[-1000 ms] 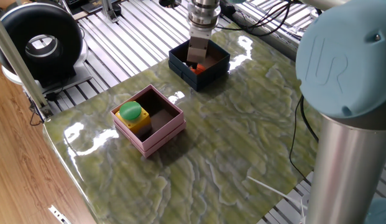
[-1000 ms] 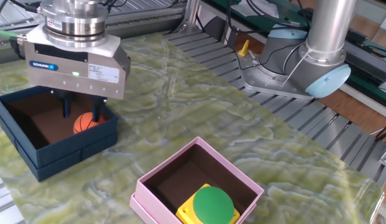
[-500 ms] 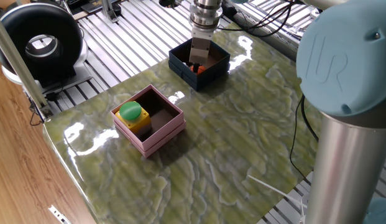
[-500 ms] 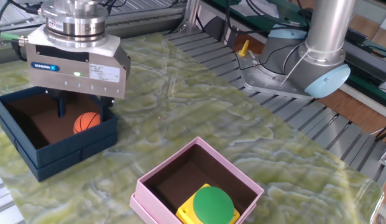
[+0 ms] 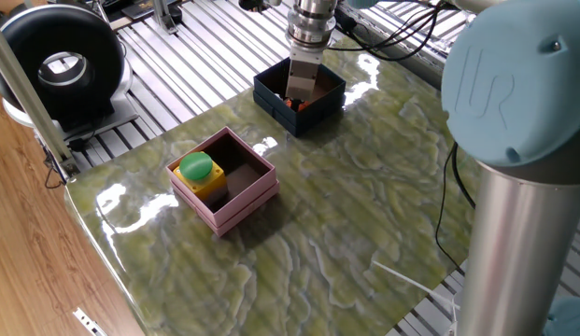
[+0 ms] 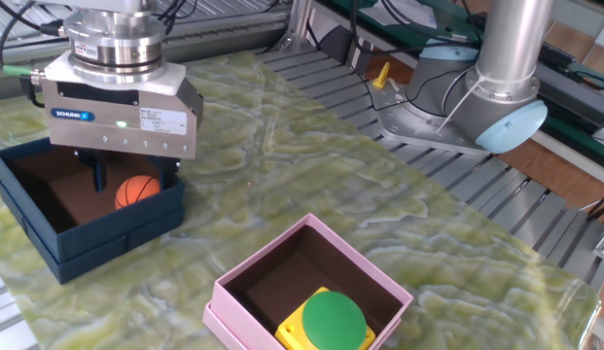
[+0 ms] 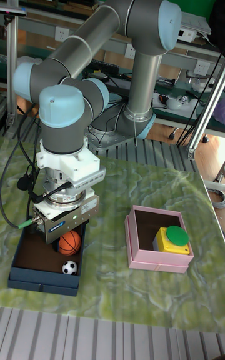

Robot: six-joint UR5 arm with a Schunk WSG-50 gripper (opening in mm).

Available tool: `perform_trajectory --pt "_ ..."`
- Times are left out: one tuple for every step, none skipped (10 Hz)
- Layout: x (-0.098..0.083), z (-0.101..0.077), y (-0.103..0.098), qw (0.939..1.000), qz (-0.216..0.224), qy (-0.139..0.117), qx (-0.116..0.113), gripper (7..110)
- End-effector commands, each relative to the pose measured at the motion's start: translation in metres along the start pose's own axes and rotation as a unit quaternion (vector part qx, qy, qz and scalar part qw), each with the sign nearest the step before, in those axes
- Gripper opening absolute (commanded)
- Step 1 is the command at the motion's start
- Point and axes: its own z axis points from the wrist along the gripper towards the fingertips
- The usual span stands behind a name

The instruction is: Move an object from one box to another

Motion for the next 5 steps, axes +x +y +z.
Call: perform_trajectory --pt "-0.0025 0.0027 -0.0021 0.9999 0.007 -0.005 -0.006 66" --pt "-0.0024 0.0044 -0.0050 1.0000 0.007 -0.004 -0.003 66" --pt "-0.0027 0.0064 -0.0063 1.0000 0.006 -0.004 -0.001 66" --pt "-0.0027 0.0083 -0.0079 1.0000 0.006 -0.004 0.001 66" --pt "-0.0028 0.0097 -0.0085 1.0000 0.005 -0.005 0.001 66"
